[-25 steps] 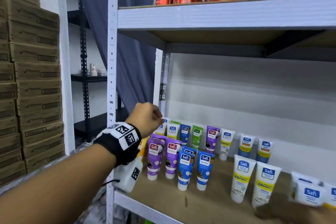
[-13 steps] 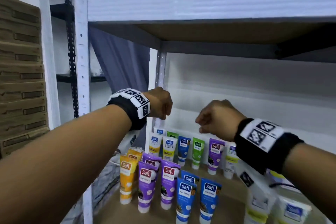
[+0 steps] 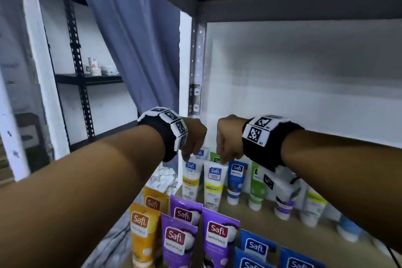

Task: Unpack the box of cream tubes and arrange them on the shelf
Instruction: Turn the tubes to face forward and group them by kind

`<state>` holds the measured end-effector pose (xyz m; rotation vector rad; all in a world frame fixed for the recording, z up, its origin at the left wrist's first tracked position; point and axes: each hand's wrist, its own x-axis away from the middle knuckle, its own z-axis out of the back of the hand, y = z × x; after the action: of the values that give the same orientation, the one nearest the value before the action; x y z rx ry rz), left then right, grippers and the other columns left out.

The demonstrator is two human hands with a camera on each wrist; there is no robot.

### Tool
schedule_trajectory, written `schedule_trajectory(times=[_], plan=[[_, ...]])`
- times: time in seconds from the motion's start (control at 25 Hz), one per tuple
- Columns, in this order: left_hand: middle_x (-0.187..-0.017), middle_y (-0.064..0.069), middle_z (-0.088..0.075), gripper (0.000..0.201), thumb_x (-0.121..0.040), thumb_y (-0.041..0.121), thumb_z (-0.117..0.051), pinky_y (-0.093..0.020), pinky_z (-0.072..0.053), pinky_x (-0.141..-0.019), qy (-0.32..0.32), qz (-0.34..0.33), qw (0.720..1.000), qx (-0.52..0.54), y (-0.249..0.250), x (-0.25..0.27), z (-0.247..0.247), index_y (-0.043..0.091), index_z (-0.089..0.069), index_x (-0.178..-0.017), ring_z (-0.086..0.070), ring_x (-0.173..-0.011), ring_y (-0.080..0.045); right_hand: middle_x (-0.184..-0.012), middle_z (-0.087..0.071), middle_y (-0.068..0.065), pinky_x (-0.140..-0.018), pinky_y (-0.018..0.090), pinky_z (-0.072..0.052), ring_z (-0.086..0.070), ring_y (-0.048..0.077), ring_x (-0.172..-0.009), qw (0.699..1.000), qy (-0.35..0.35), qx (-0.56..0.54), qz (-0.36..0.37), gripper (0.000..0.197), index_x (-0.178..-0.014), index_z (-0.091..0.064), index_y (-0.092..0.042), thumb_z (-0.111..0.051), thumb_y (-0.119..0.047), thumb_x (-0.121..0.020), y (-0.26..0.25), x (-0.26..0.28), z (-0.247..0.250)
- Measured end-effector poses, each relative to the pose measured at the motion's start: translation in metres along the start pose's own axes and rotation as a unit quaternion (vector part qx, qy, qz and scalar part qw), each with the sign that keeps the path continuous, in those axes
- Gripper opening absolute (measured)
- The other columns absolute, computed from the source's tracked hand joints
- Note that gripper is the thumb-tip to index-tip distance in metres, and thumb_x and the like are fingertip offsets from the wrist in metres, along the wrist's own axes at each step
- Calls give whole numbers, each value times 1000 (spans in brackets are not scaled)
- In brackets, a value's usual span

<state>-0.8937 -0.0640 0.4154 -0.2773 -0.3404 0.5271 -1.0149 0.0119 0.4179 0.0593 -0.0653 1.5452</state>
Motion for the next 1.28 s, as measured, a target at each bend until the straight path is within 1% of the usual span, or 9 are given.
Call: schedule_trajectory(times=[0.12, 0.28, 0.44, 0.52, 0.64, 0.76, 0.88, 1.04, 1.28], plan=[[-101, -4, -74, 24, -75, 11, -78, -27, -52, -85, 17, -3, 1000, -6, -2, -8, -15, 11, -76, -100, -68, -96, -21, -65, -73, 4, -68, 38, -62, -73, 19, -63, 999, -22, -33, 21, 21, -74, -77, -8, -88, -21, -62, 3, -5, -11], [-95, -7, -75, 21, -73, 4, -78, -34, -55, -85, 30, -4, 1000, -2, -3, -9, -18, 10, -78, -93, -69, -91, -24, -63, -72, 10, -61, 46, -61, -72, 26, -57, 999, -4, -51, 5, 14, -72, -75, -5, -85, -9, -64, 0, -6, -21], [-99, -5, -73, 22, -76, 5, -75, -22, -43, -69, 50, 16, 998, -32, 1, 4, -1, 11, -76, -97, -66, -96, -22, -78, -72, 10, -68, 41, -62, -71, 24, -66, 999, 25, 27, -5, 19, -82, -73, -4, -84, -12, -68, -9, 8, -9], [-100, -5, -72, 22, -76, 6, -75, -21, -38, -69, 79, 22, 996, -41, 2, 16, 13, 13, -76, -97, -63, -101, -23, -74, -70, 6, -70, 37, -61, -70, 19, -64, 999, 33, 37, -17, 16, -85, -74, -4, -80, -10, -72, -8, 22, 5], [-110, -4, -67, 24, -79, 10, -72, -19, -39, -78, 144, 20, 988, -56, 6, 43, 41, 16, -74, -102, -54, -114, -21, -60, -68, 0, -63, 34, -62, -67, 11, -49, 998, 61, 7, -21, 9, -81, -76, -2, -76, -3, -72, -2, 56, 33], [-113, 0, -64, 23, -82, 13, -70, -21, -42, -86, 191, 20, 980, -48, 16, 74, 75, 14, -73, -105, -52, -116, -19, -69, -74, 6, -64, 34, -62, -69, 15, -55, 994, 98, 17, -32, 8, -76, -77, -6, -74, -4, -68, 2, 95, 62], [-103, -3, -68, 18, -81, 11, -72, -26, -49, -83, 227, 26, 973, -28, 36, 103, 109, 14, -74, -98, -59, -106, -21, -72, -74, 10, -63, 35, -62, -73, 19, -61, 991, 123, -13, -47, 5, -76, -77, -6, -74, -4, -72, 3, 140, 85], [-94, 0, -67, 16, -80, 16, -73, -26, -48, -79, 266, 13, 963, -38, 73, 143, 144, 18, -74, -96, -55, -105, -19, -70, -74, 9, -61, 38, -62, -73, 20, -59, 983, 158, -30, -89, 6, -72, -77, -8, -75, -3, -71, 3, 210, 106], [-71, 9, -67, 12, -76, 18, -76, -25, -52, -74, 286, -39, 957, 3, 133, 184, 158, 21, -75, -87, -64, -80, -12, -67, -74, 10, -64, 37, -62, -73, 20, -61, 972, 163, -68, -153, 7, -74, -77, -7, -77, 0, -72, 1, 302, 100]])
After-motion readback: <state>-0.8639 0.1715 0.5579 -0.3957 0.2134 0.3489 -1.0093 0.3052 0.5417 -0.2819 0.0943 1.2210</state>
